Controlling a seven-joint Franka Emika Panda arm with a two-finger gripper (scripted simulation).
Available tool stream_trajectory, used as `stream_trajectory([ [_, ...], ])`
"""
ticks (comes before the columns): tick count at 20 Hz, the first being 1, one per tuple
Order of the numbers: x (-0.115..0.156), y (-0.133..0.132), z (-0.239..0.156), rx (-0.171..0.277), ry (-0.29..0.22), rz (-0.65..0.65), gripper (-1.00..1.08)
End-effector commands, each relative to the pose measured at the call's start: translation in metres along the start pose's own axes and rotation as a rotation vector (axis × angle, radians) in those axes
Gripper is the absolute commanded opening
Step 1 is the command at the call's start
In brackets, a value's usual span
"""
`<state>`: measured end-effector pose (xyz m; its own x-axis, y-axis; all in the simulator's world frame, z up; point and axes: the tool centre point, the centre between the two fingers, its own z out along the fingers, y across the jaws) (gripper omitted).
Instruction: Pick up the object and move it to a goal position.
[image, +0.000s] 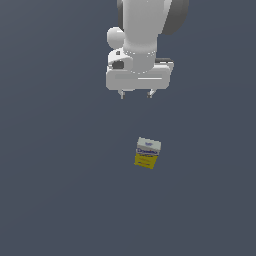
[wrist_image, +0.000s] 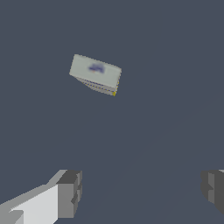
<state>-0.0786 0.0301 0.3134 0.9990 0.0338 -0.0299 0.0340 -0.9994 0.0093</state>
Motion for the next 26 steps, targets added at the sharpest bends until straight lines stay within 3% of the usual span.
stream_trajectory([
  [1,0.0,-0.001,0.001,-0.001,-0.001,0.0,1.0],
  [13,0.011,-0.004,0.007,-0.004,0.002,-0.107,1.0],
  [26,0.045,-0.014,0.029,-0.011,0.007,-0.429,1.0],
])
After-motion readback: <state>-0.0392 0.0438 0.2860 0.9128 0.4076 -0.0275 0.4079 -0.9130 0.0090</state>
